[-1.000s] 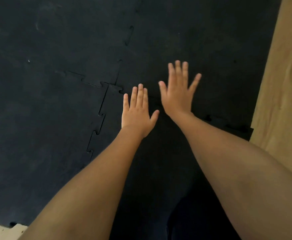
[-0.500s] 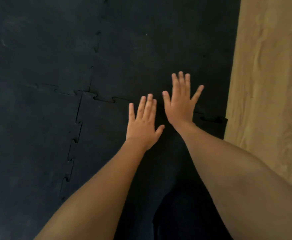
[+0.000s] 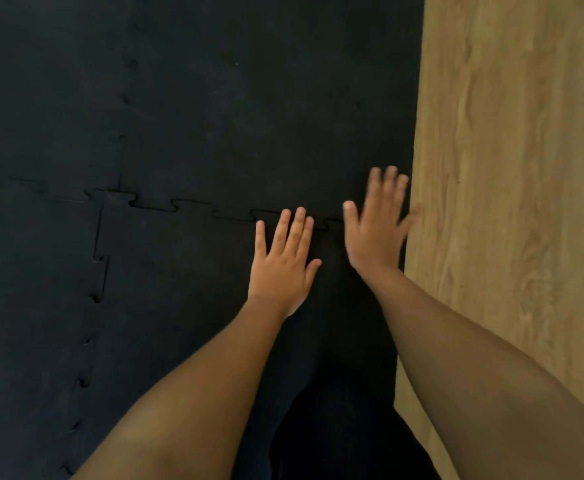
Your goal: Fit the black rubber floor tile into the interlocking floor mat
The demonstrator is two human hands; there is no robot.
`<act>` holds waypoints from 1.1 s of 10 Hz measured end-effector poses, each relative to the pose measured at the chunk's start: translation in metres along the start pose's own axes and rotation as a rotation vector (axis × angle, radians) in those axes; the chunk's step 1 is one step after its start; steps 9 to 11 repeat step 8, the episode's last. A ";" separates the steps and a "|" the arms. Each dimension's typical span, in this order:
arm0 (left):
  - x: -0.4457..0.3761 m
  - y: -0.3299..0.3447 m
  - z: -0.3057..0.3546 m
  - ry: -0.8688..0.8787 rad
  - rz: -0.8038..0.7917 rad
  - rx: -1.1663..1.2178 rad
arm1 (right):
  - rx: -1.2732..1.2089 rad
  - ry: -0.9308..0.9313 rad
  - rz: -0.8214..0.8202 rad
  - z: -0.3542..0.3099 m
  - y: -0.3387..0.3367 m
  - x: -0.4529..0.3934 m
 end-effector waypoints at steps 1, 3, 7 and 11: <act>0.003 0.002 0.002 -0.009 0.023 -0.007 | -0.040 0.215 0.006 0.051 0.008 0.029; 0.001 0.004 0.000 -0.019 0.029 -0.027 | -0.040 0.146 -0.051 0.054 0.035 0.059; 0.005 -0.004 -0.001 0.102 -0.017 0.098 | -0.067 0.079 0.044 0.050 0.026 0.056; 0.044 -0.036 -0.017 0.199 -0.008 0.181 | -0.170 -0.001 0.101 0.035 0.002 0.082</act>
Point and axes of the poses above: each hand's wrist, its own x-axis away from the middle knuckle, its own y-axis out of the palm, z = x × y, the point moved 10 cm from there along -x, towards the middle knuckle, and after that the axes turned 14 degrees about -z, right-handed, at the moved point
